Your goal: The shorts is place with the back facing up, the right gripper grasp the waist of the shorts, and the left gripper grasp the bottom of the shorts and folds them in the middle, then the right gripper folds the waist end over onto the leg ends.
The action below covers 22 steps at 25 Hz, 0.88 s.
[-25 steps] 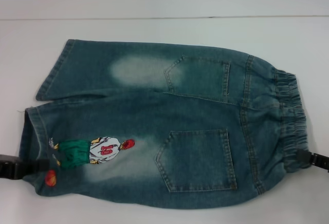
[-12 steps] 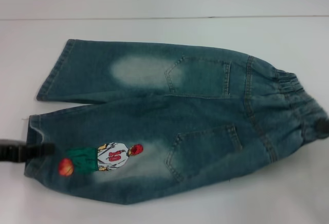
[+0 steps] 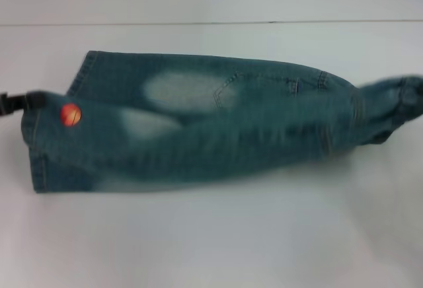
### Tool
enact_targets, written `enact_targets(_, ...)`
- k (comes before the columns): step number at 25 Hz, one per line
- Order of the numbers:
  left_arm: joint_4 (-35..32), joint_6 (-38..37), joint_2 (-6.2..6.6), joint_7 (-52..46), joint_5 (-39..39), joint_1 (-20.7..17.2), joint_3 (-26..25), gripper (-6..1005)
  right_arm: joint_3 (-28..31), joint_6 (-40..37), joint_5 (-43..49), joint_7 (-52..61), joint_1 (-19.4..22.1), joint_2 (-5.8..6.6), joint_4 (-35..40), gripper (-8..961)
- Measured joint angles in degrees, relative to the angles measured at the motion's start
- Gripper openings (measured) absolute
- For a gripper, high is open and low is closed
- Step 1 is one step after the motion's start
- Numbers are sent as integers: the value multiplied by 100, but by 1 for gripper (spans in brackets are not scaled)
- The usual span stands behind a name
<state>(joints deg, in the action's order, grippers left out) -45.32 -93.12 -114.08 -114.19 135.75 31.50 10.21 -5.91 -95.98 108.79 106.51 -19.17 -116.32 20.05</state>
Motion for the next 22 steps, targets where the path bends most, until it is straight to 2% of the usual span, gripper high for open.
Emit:
enact_targets(3, 175, 548, 20, -23, -36, 196, 28, 15, 67, 520, -602, 0, -167, -85, -360, 52)
enact_targets(11, 905, 1869, -2, 33, -113, 784, 121, 16, 91, 1223, -855, -46, -594, -206, -387, 59)
enact_targets(16, 1005, 2368, -71, 33, -132, 1086, 219, 16, 119, 1831, -1184, -404, -826, -294, -418, 64)
enact_targets(22, 1120, 2584, -42, -14, -142, 1339, 354, 15, 118, 1997, -1395, -491, -936, -302, -507, 69)
